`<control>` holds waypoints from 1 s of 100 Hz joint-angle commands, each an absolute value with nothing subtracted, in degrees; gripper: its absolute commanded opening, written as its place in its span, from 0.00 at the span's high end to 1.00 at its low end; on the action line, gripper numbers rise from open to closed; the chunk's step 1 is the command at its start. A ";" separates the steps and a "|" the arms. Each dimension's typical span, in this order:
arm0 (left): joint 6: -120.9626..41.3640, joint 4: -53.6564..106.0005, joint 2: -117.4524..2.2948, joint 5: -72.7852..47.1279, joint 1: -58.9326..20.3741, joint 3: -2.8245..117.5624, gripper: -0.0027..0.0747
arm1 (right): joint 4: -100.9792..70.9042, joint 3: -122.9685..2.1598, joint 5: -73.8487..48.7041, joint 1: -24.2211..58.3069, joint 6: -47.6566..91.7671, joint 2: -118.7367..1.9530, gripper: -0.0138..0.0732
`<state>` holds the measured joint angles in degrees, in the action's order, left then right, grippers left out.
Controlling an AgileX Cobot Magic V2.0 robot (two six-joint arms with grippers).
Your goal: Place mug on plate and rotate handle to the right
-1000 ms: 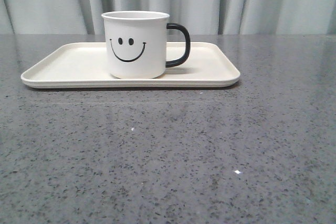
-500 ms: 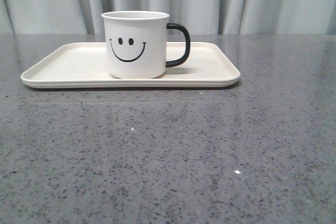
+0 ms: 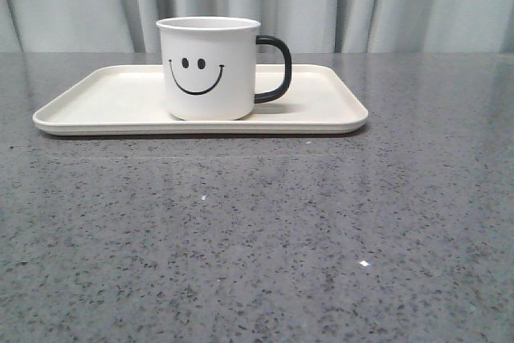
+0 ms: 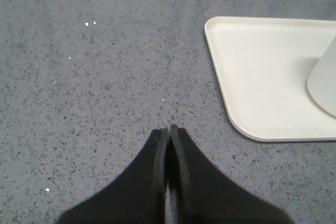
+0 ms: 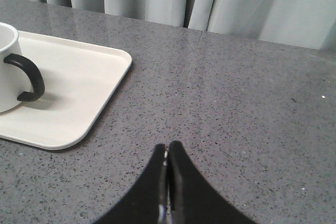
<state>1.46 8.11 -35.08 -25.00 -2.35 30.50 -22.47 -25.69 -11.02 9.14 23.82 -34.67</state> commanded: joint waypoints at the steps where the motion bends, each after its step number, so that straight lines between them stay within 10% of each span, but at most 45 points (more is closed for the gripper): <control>1: 1.56 7.96 -31.41 -16.71 -2.25 29.16 0.99 | -22.85 -27.05 -6.84 8.81 24.00 -34.39 0.92; 100: 1.56 2.84 1.94 -2.86 -2.25 -0.65 0.99 | -22.85 -27.05 -6.91 8.81 24.00 -34.56 0.92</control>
<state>1.46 3.07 0.21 -8.17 -2.35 0.04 -22.49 -25.69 -11.02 9.14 23.72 -34.67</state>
